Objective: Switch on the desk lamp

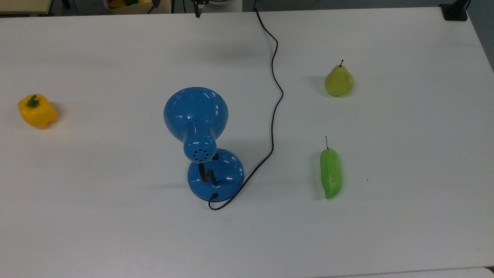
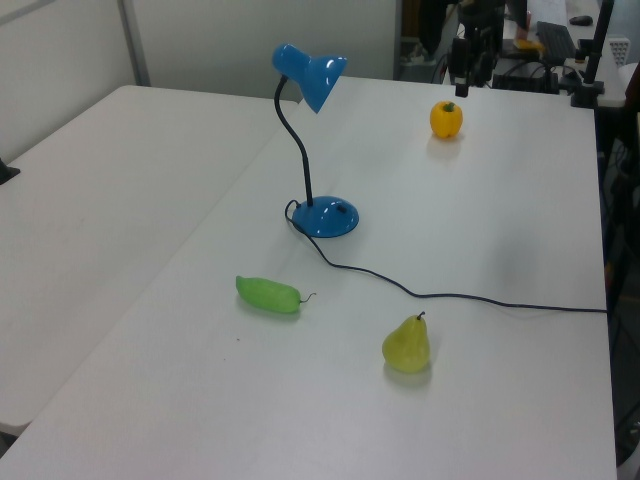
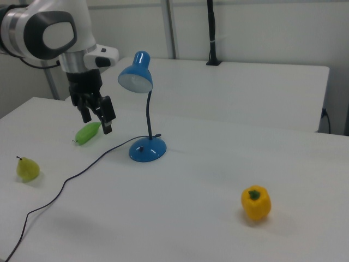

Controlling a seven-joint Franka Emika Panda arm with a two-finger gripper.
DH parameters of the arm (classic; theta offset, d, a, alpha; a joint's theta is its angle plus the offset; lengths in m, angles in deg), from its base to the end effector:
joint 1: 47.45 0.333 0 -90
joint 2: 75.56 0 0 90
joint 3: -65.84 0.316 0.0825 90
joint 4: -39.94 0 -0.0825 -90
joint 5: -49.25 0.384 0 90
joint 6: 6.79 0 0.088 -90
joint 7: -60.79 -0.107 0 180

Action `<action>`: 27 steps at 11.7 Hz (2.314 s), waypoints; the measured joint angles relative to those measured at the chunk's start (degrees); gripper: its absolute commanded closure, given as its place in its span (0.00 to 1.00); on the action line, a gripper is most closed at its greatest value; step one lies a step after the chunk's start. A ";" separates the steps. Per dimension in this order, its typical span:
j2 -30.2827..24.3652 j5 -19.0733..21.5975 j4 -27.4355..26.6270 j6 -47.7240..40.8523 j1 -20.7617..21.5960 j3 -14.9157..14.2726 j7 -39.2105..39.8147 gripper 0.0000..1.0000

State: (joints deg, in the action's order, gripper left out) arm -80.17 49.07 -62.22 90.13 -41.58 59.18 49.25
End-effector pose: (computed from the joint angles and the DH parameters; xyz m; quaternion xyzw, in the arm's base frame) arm 0.5352 -0.0098 0.5777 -0.9942 0.1070 0.0060 0.0025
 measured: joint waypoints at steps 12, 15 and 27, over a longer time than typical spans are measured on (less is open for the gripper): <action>2.39 -0.01 2.35 1.98 -5.87 2.69 1.40 0.00; 1.69 0.00 4.25 -0.80 -5.89 2.69 6.07 0.00; 2.98 6.45 4.03 6.15 -5.36 3.51 17.45 1.00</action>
State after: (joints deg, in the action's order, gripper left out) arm -77.20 55.52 -58.19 96.28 -46.94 62.69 66.71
